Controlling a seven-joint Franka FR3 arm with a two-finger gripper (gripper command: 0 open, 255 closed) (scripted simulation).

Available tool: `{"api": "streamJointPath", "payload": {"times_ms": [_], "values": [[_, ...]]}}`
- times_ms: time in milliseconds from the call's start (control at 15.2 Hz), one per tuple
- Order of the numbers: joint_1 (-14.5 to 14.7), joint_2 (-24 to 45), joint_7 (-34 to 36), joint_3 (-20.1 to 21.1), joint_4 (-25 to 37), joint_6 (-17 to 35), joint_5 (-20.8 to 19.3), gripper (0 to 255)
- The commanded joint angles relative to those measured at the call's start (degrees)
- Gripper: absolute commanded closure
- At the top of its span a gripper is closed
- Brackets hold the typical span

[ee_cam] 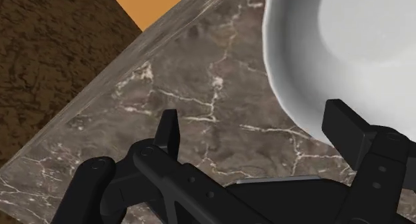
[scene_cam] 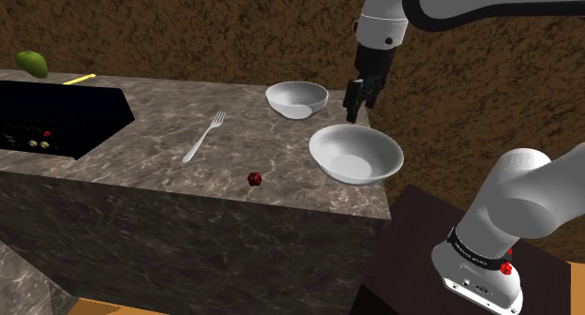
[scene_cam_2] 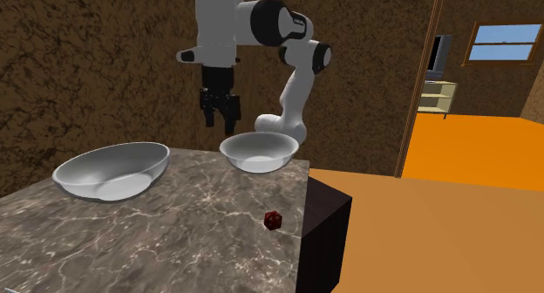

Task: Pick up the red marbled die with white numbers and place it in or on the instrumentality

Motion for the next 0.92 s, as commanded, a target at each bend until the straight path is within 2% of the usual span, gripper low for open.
{"api": "streamJointPath", "payload": {"times_ms": [0,462,858], "values": [[0.37,2.64,3.15,2.54,1.88,0.36,0.92,0],[1.00,13.71,14.24,11.22,11.15,0.82,1.92,0],[1.62,25.95,24.85,18.55,21.90,0.40,-0.82,0]]}}
